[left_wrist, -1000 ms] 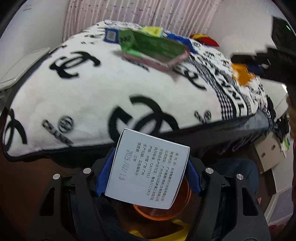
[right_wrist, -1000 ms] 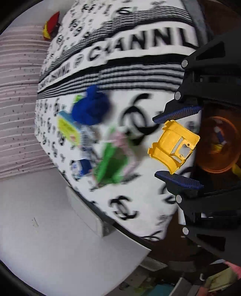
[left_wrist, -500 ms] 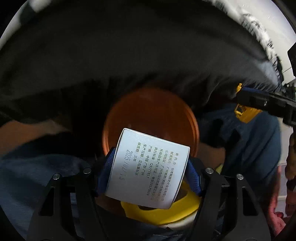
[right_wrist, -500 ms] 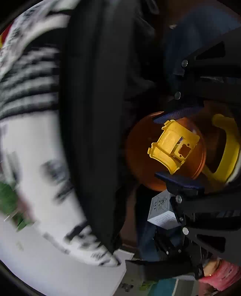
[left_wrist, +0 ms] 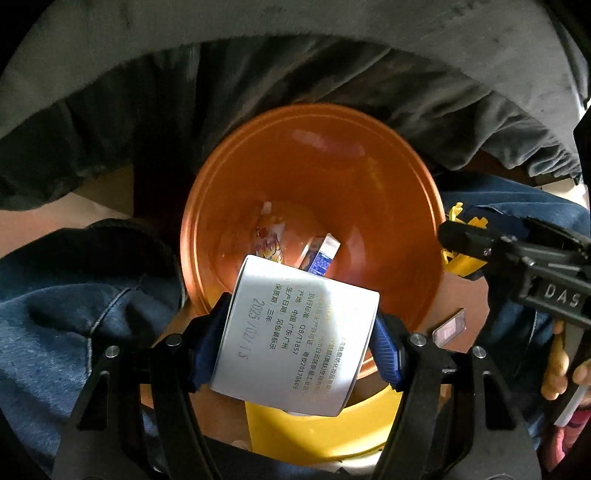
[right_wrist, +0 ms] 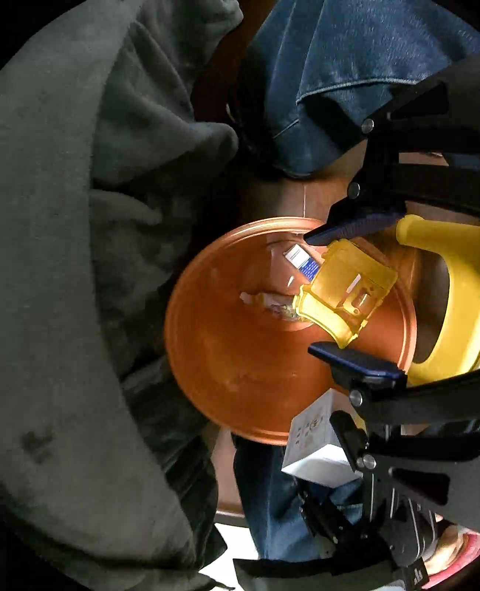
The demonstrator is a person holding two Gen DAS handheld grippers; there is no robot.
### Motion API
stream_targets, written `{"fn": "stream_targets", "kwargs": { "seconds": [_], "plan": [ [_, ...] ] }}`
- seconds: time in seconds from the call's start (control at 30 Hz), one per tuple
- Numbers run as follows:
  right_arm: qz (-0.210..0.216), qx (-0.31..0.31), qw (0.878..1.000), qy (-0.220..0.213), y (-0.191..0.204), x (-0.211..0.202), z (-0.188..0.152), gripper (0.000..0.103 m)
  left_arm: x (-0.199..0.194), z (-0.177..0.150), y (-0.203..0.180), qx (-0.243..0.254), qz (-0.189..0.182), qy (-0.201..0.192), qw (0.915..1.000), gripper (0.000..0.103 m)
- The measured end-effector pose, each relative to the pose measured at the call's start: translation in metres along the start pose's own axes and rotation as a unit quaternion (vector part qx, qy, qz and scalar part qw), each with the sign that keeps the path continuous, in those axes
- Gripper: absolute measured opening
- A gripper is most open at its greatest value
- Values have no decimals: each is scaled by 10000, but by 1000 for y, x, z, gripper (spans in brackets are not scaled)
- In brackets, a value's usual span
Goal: Collect trash
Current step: 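Release the white box and yellow piece into the orange bin with both tools, then grasp the green-pink plastic bag on the bed with the left tool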
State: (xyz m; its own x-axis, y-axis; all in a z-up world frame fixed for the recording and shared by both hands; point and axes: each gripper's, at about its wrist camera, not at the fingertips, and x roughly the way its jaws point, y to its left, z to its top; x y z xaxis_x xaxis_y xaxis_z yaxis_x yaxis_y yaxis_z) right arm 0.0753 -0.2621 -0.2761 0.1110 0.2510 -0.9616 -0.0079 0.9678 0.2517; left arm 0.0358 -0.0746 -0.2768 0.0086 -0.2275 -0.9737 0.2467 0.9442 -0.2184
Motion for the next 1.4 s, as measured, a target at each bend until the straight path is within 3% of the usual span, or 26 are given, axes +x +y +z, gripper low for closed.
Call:
{"fn": "stream_targets", "kwargs": {
  "seconds": [0.2,0.3,0.43,1.4],
  "plan": [
    [30,36,10000,5,0,6,0,55,3,3,7,-180,-77,13,9998,67],
    [58,79,9999,-52,-4,1,-1,69,3,4,7,-215,-46,18,9998,72],
    [-2,99,9999,-131,-6,-3,-3,71,3,4,10,-301,-14,-9,9995,80],
    [6,260,9994,-244,-17,-11,-6,79,-3,0,14,-429,35,-125,9990,89]
  ]
}}
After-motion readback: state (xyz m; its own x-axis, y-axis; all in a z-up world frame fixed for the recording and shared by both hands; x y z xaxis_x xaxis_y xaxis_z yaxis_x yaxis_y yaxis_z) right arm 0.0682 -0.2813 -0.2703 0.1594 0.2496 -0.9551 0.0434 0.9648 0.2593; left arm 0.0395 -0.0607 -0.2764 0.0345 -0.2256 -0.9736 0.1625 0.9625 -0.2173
